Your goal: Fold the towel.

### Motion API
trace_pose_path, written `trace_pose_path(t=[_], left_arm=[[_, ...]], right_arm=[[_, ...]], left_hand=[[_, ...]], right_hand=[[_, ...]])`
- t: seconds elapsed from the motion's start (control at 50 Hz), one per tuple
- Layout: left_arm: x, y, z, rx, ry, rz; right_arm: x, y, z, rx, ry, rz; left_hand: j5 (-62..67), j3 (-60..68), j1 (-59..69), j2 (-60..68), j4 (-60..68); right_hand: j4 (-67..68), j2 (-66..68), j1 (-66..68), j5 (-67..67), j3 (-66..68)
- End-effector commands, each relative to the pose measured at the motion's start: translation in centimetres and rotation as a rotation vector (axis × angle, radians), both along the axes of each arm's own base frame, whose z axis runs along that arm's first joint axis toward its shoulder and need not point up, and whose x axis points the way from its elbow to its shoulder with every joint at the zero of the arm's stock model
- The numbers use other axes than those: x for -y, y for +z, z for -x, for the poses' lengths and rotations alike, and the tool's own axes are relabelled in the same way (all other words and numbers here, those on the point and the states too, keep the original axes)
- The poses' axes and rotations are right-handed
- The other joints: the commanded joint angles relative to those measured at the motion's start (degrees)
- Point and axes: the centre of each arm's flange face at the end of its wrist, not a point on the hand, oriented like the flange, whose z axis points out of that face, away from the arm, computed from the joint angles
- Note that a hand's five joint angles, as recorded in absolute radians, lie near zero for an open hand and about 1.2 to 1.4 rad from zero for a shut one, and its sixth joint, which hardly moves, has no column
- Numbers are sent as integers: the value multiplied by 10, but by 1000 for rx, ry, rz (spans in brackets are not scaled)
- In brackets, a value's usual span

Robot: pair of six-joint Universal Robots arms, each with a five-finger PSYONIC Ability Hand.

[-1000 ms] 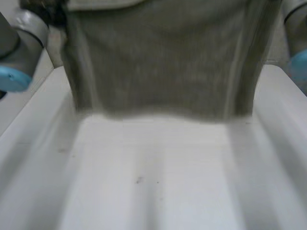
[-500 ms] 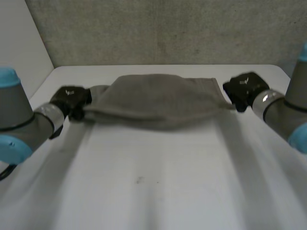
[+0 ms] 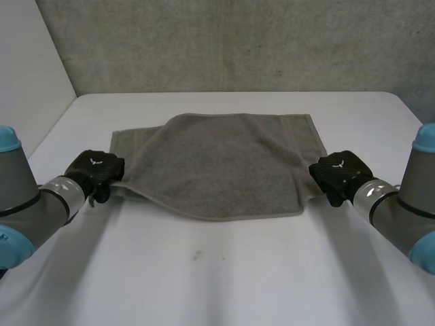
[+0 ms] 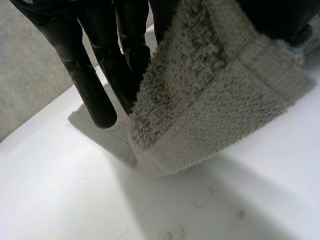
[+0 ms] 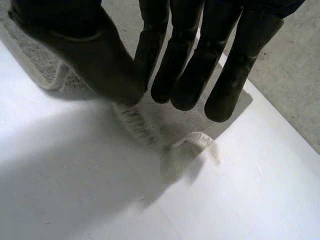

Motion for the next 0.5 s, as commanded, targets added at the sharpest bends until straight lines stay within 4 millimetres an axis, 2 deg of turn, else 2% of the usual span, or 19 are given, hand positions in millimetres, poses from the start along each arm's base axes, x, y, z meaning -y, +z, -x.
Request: trace_pose_path(t=[0.02,0.12,0.18,0.32,0.4,0.5], left_arm=[[6,-2,-1,-8,9,27],[7,-1,-1,-11,9,32],[8,0,-1,-12,10,35],[9,2,-1,-17,11,42],[9,3,-1,-18,11,45],[10,4,-1,-18,14,48]], right_arm=[[3,-14,1,-8,-9,2],[5,-15,5,-37,-13,5],[7,-14,9,-46,-25,9],[5,-17,17,-49,-48,-30],[3,-17,18,-46,-54,-46],[4,-18,18,60,-113,-100]], left_hand=[[109,102,113,102,102],[109,102,113,102,102],[109,102,113,102,102],[109,102,113,102,102],[109,102,113,102,102],[109,102,113,102,102]], right_hand=[[-210,-208,-210,-210,-210],[-324,-322,-324,-324,-324],[-334,-332,-335,-334,-335],[-469,-466,-469,-469,-469],[-474,-472,-474,-474,-474],[-461,-458,-461,-460,-461]])
